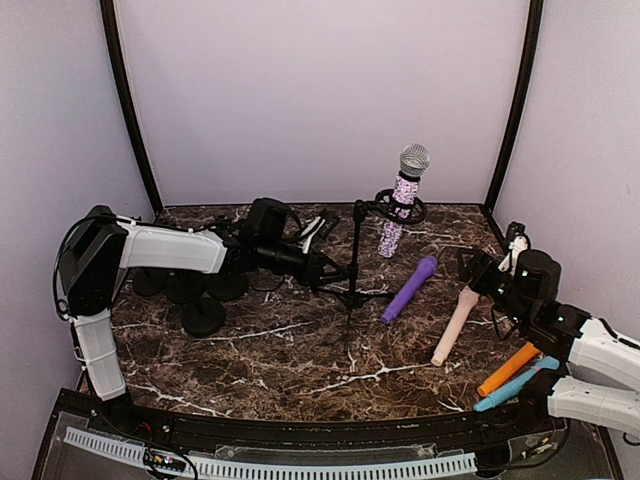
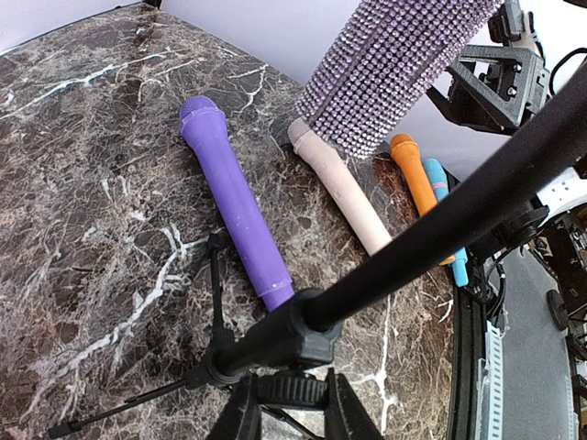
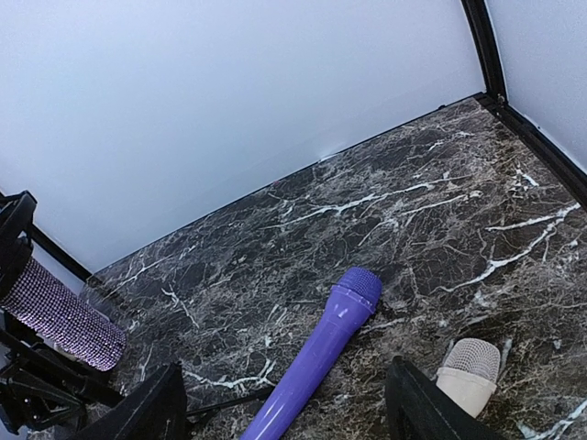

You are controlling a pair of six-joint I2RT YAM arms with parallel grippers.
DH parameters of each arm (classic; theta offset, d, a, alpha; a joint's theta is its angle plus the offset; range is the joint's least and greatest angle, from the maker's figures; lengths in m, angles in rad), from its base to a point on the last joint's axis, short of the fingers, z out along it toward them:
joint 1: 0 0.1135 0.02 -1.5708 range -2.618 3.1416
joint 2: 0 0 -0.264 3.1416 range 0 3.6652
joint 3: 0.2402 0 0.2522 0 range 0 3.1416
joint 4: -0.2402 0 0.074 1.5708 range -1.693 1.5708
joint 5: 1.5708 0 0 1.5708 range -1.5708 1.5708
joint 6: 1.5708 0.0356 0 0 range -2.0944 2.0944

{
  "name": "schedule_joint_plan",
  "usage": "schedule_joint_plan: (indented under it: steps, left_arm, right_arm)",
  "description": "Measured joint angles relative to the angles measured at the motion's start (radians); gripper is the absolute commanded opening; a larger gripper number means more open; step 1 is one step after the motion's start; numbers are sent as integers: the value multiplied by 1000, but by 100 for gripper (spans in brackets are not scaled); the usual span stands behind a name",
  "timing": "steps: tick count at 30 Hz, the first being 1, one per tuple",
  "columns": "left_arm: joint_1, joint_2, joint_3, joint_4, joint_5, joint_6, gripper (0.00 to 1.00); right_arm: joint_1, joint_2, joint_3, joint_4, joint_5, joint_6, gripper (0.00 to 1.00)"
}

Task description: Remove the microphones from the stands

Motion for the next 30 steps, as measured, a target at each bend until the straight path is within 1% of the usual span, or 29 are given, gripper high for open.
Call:
schedule_joint_plan:
  steps: [1,2,3,4,5,6,7,12,16,23,27,30]
  left_arm:
    - [0,0,0,2,3,-5,27]
    - [1,2,0,4,7,-11,30]
    - [2,2,0,5,9,-16,38]
    - [2,2,0,7,10,-20,41]
    - [2,3,0,5,11,-23,48]
    - [2,3,0,4,10,-26,50]
    - [2,3,0,3,5,-26,56]
    - [2,0,-1,4,-39,-2,67]
    - [2,-35,-17,5,-85,45,69]
    - [1,-150,-82,36,-171,154,69]
    - [-24,-209,-136,60,-261,259,61]
    - [-75,-227,-159,74,-347,349,59]
  right_arm:
    - [0,0,0,-1,0,1,76]
    - [0,0,0,-2,0,3,76]
    - [0,0,0,-3,0,4,76]
    - [0,0,0,-4,0,5,76]
    - [0,0,0,-5,0,7,76]
    - [0,0,0,-5,0,8,76]
    - [0,-2,0,-7,0,10,75]
    - [0,-19,0,-11,0,14,76]
    - [0,-46,0,-14,5,15,76]
    - [0,-72,-14,-19,11,26,76]
    - [0,-71,-18,-22,11,30,76]
    - [0,-68,-18,-25,12,33,76]
